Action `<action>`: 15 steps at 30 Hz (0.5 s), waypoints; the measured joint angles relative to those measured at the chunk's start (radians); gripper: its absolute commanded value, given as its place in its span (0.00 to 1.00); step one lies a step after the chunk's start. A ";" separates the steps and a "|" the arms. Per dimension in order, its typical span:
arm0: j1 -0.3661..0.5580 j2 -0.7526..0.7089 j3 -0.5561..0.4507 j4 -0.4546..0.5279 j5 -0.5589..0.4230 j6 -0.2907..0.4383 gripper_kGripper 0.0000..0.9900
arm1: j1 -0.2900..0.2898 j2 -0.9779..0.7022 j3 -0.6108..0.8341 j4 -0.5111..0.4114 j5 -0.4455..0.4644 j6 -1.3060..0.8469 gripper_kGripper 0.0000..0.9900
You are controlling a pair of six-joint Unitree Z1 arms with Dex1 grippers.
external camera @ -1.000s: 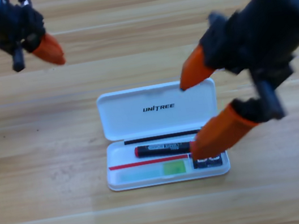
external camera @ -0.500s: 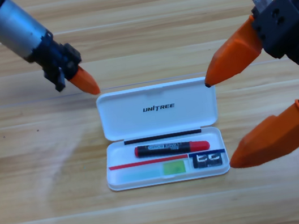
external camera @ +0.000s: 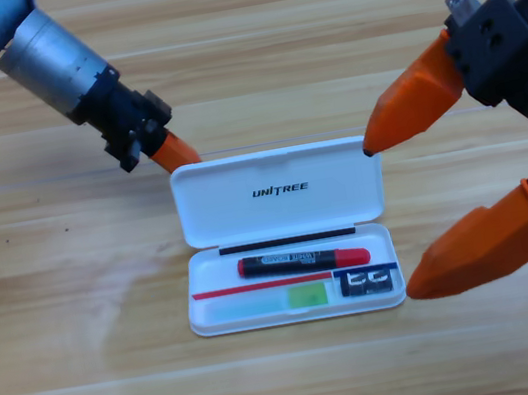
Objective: Clean up eraser and pencils
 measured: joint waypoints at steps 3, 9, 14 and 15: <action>-0.020 -0.006 -0.002 0.003 0.000 -0.011 0.00 | 0.000 0.000 0.000 0.000 0.000 0.000 1.00; -0.074 -0.024 -0.003 0.004 -0.003 -0.050 0.00 | 0.000 0.000 0.000 0.000 0.000 0.000 1.00; -0.106 -0.034 -0.003 0.004 0.001 -0.064 0.00 | 0.000 0.000 0.000 0.000 0.000 0.000 1.00; -0.112 -0.037 -0.002 0.004 0.007 -0.065 0.00 | 0.000 0.000 0.000 0.000 0.000 0.000 1.00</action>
